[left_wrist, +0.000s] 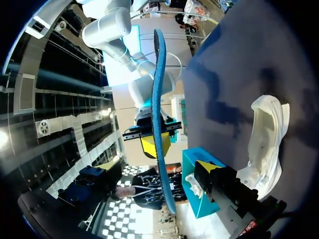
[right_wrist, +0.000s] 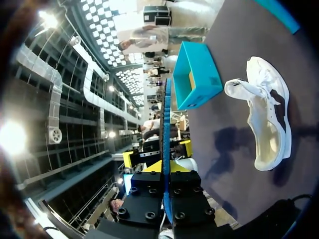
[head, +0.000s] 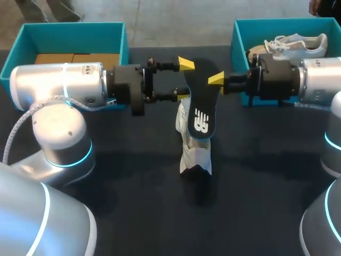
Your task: Take the shoe out of the shoebox, open the shoe tongue, remove and reinsert the insole, then place the shoe into the shoebox
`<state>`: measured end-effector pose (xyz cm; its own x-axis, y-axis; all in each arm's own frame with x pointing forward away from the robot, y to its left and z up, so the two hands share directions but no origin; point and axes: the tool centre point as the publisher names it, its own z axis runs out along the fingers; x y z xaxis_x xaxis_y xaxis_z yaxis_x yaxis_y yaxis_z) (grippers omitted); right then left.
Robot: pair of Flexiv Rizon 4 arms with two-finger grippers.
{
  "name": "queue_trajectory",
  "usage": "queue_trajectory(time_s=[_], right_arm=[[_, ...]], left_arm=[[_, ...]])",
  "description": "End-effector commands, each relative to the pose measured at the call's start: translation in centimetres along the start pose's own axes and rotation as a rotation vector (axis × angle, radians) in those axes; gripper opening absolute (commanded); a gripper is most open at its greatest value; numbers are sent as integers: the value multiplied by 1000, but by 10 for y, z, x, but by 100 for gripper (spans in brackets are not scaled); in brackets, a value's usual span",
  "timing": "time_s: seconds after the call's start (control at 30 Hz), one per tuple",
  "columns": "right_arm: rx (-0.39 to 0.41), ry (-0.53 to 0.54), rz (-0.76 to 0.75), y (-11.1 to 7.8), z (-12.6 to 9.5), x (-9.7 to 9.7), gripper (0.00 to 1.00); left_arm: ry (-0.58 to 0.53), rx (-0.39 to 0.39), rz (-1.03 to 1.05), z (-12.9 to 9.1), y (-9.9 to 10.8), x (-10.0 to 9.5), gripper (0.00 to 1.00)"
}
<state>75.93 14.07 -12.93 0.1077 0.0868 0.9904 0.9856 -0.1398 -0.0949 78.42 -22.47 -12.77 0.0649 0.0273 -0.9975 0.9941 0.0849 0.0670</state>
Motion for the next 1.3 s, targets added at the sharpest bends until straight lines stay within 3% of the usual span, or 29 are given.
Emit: queue_trajectory(time_s=[0.03,0.1,0.13,0.23,0.33,0.7,0.87,1.07,1.1,1.13,1.17,1.2,1.3], right_arm=[[2,6,1,1,9,-3,0],[2,5,4,0,10,-4,0],[1,4,5,0,10,-4,0],[1,6,5,-1,12,-5,0],[6,8,4,-2,13,-5,0],[9,11,3,-4,14,-5,0],[8,10,4,-4,14,-6,0],[9,12,0,-4,13,-6,0],[10,10,-2,-4,13,-6,8],[9,8,-2,-4,13,-7,35],[2,2,2,-3,12,-9,89],[-6,-2,7,-3,11,-10,100],[-27,-12,11,-2,5,-13,100]], left_arm=[[-16,2,4,8,2,-1,89],[-20,7,4,10,1,-1,85],[-21,9,4,10,1,-2,78],[-23,12,3,12,1,-2,69],[-27,14,-4,13,0,-1,49],[-33,13,-18,17,0,0,23],[-31,16,-24,18,-1,2,1],[-10,19,-46,17,-1,7,0],[-7,23,-57,17,-2,8,0],[-3,27,-68,16,-2,9,0],[0,31,-77,16,-3,10,0],[1,33,-93,16,-4,11,0],[9,41,-132,13,-6,15,0]])
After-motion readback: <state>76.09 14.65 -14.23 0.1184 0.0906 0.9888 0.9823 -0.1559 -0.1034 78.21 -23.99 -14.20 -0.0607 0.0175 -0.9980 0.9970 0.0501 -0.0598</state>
